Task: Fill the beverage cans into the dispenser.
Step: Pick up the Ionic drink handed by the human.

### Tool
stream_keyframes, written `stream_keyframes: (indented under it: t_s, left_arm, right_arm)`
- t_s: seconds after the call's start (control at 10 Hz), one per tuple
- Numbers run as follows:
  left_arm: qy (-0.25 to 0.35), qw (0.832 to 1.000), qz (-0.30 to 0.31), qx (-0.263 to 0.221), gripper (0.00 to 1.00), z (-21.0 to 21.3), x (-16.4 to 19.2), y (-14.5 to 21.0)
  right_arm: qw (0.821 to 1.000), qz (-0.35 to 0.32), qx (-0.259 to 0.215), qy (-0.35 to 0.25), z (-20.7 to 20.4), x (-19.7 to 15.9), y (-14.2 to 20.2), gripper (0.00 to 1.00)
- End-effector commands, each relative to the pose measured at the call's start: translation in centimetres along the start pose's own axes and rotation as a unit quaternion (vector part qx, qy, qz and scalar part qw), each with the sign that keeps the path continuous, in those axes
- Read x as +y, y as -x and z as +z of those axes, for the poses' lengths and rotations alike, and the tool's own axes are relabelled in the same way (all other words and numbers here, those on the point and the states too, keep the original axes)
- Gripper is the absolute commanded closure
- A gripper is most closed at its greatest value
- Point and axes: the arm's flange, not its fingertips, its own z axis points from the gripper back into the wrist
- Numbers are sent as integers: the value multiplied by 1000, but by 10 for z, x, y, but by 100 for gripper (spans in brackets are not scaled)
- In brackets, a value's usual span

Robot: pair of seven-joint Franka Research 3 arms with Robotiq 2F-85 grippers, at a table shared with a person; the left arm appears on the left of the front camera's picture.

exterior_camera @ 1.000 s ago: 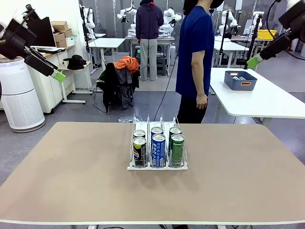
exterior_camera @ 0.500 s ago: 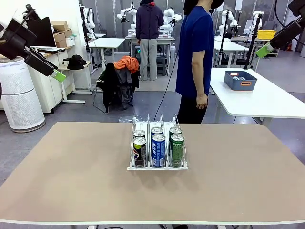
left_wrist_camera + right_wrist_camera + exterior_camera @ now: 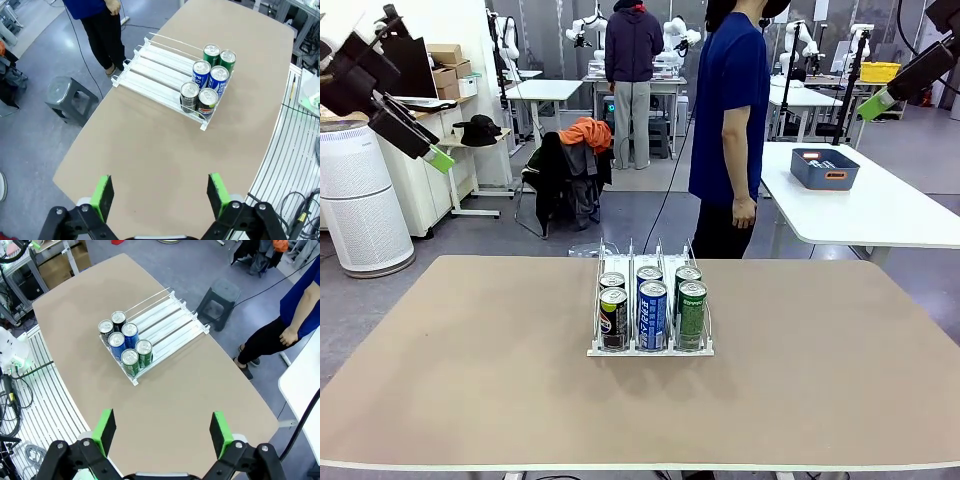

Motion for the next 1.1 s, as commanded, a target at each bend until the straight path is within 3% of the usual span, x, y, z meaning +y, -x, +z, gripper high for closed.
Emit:
stream_keyframes:
  t_s: [0.0,0.6,1.0]
  left_arm:
    - [17,1000,-8,18,0,9,-6,-11]
    - [46,999,-22,-16,0,21,-8,-26]
    - [60,998,-20,-30,0,21,-5,-33]
  right_arm:
    - [1000,-3,-6,-1,-1,0,0,0]
    - [1000,0,0,0,0,0,0,0]
    - [999,20,-4,24,4,0,-23,0]
